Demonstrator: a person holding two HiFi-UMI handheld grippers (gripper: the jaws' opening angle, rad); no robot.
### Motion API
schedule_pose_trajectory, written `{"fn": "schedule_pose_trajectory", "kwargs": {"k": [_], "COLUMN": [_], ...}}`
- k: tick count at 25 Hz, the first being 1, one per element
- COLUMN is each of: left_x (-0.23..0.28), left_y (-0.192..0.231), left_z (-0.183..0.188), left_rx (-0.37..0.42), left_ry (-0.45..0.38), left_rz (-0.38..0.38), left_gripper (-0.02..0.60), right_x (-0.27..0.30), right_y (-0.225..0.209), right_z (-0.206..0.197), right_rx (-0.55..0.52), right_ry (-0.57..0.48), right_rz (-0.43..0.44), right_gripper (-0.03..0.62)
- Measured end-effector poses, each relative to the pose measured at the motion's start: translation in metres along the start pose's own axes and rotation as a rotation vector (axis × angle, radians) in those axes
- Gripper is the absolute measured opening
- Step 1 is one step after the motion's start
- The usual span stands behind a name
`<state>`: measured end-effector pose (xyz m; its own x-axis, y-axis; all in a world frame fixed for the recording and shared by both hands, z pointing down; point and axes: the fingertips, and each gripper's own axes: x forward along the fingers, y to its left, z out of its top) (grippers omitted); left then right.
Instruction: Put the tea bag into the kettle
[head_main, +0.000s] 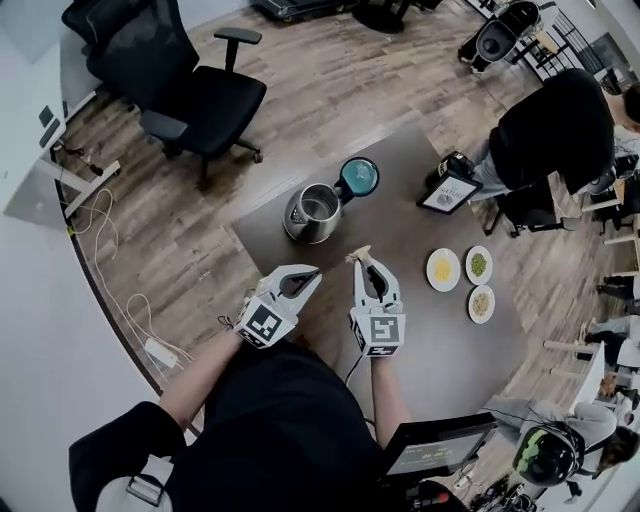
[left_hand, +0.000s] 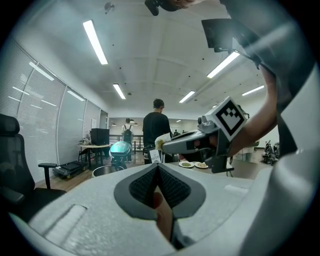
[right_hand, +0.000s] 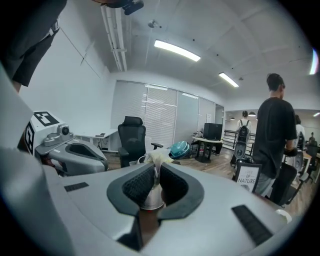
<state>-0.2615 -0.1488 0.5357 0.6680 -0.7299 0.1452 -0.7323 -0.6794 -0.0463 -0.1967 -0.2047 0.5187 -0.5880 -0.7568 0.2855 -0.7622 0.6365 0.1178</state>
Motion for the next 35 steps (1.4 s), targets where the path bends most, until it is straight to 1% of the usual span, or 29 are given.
{"fn": "schedule_pose_trajectory", "kwargs": {"k": [4, 11, 22, 27, 30, 35], "left_x": [-0.008, -0.013, -0.022, -0.021, -0.023, -0.030], "left_y": [-0.001, 0.006, 0.008, 0.009, 0.008, 0.008], "left_z": [-0.006, -0.004, -0.007, -0.005, -0.007, -0.008], "left_rx": [0.001, -0.005, -0.020, -0.025, -0.029, -0.042], "left_ry": [0.000, -0.003, 0.002, -0.003, 0.005, 0.010], "left_rz": [0.008, 0.032, 0.056, 0.050, 0.049, 0.073], "left_gripper": [0.003, 0.003, 0.003, 0.003, 0.003, 0.003], "right_x": [0.019, 0.057, 0.087, 0.100, 0.107, 0.110], "right_y": [0.007, 0.003, -0.003, -0.001, 0.004, 0.012], "right_z": [0.010, 0.042, 0.099, 0.125, 0.121, 0.092], "right_rx": [-0.028, -0.009, -0.047, -0.052, -0.049, -0.059], "right_ry": [-0.017, -0.068, -0.158, -0.195, -0.181, -0.109], "right_rz": [0.049, 0.101, 0.116, 0.123, 0.135, 0.164], "right_gripper": [0.038, 0.038, 0.038, 0.038, 0.038, 0.038]}}
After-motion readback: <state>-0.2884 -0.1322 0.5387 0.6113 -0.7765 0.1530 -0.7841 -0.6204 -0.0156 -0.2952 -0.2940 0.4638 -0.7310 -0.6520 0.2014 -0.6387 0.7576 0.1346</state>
